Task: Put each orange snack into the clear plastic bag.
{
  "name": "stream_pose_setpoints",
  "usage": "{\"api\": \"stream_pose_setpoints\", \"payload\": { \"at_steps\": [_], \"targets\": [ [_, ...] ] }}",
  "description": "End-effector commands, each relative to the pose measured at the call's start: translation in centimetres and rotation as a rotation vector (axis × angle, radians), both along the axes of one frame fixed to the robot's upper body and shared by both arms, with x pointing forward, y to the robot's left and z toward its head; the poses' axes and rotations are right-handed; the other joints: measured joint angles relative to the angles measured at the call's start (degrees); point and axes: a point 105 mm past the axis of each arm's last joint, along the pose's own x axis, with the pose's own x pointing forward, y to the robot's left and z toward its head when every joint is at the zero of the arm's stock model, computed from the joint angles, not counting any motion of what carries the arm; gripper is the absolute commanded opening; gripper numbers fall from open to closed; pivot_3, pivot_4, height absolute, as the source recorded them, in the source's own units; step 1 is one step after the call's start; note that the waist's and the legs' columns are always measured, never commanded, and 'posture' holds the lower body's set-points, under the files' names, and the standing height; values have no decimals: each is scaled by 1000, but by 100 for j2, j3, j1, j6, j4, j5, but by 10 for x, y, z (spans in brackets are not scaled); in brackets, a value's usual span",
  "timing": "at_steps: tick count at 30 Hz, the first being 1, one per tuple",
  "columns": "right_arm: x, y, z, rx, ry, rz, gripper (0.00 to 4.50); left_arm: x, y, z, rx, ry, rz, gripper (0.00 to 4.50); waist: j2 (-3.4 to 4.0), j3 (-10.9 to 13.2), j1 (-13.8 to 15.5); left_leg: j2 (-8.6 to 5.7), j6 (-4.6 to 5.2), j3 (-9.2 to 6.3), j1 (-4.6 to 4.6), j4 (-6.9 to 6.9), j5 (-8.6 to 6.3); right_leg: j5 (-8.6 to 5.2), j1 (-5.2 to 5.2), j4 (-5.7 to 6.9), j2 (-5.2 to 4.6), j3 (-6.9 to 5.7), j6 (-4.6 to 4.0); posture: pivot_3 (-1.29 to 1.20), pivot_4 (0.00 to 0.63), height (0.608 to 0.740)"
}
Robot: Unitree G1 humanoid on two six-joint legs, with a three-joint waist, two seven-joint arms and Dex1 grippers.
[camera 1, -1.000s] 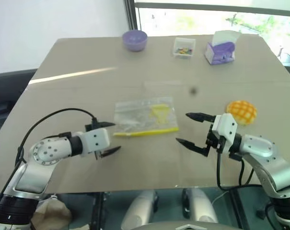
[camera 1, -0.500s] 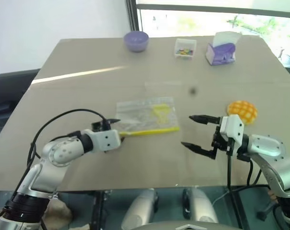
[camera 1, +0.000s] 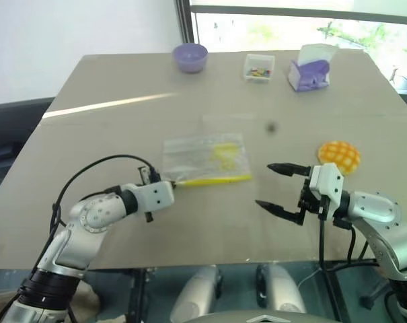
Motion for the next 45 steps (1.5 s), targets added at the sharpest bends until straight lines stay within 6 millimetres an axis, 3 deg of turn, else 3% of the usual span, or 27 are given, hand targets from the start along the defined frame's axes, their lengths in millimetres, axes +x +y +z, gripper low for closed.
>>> {"api": "stream_pose_setpoints", "payload": {
  "at_steps": [1, 5, 8, 16, 19, 25, 30, 37, 45],
  "targets": [
    [2, -2, 13, 12, -55, -6, 4500, -3, -22, 18, -157, 82, -56, 693, -1, 1, 2, 0, -1, 0, 0, 1, 1, 0, 0, 0, 0, 0, 0, 0, 150, 740],
    [4, -2, 13, 12, -59, -1, 4500, -9, -28, 18, -180, 136, -79, 2382, -3, 0, -26, 0, -3, 3, -2, 8, 2, 1, -1, 0, 5, 2, -1, 0, 150, 740],
    [6, -1, 13, 12, -61, 0, 4500, -17, -19, 21, -261, 204, -27, 3785, -3, 0, -62, 11, -2, 11, -1, 6, 1, 1, -4, 0, 8, 10, -2, 0, 150, 740],
    [7, 2, 11, 8, -63, 21, 4500, -35, 29, 40, -805, 649, 290, 3785, -4, 1, -80, 27, 19, 11, 1, 7, -12, 4, -5, 1, 35, 8, -8, 0, 150, 740],
    [7, 2, 11, 8, -66, 25, 4500, -27, 36, 43, -935, 723, 406, 3785, -6, 0, -47, 29, 17, 9, 4, 11, -11, 5, -2, 4, 38, 5, -9, 0, 150, 740],
    [6, 1, 10, 5, -76, 11, 4500, -5, 28, 42, -1120, 862, 528, 3785, -25, -11, -15, 31, -8, 17, 2, 31, 0, 9, -2, 12, 42, 12, -13, 0, 150, 740],
    [5, -3, 6, 7, -81, -38, 4500, 16, 32, 43, -1070, 818, 596, 3785, -37, -19, -17, 40, -9, 36, 3, 39, 0, 15, -5, 15, 49, 28, -23, 0, 150, 740],
    [-1, -6, 2, 21, -76, -94, 4500, 22, 37, 44, -999, 836, 602, 3785, -40, -20, -24, 53, -10, 56, 3, 38, -1, 17, -13, 15, 59, 45, -25, 0, 150, 740],
    [-4, -10, -1, 21, -81, -130, 4500, 35, 6, 34, -1054, 1026, 537, 3785, -48, -27, 8, 57, -10, 62, 3, 41, -1, 21, -14, 15, 64, 47, -24, 0, 150, 740]
  ]
}}
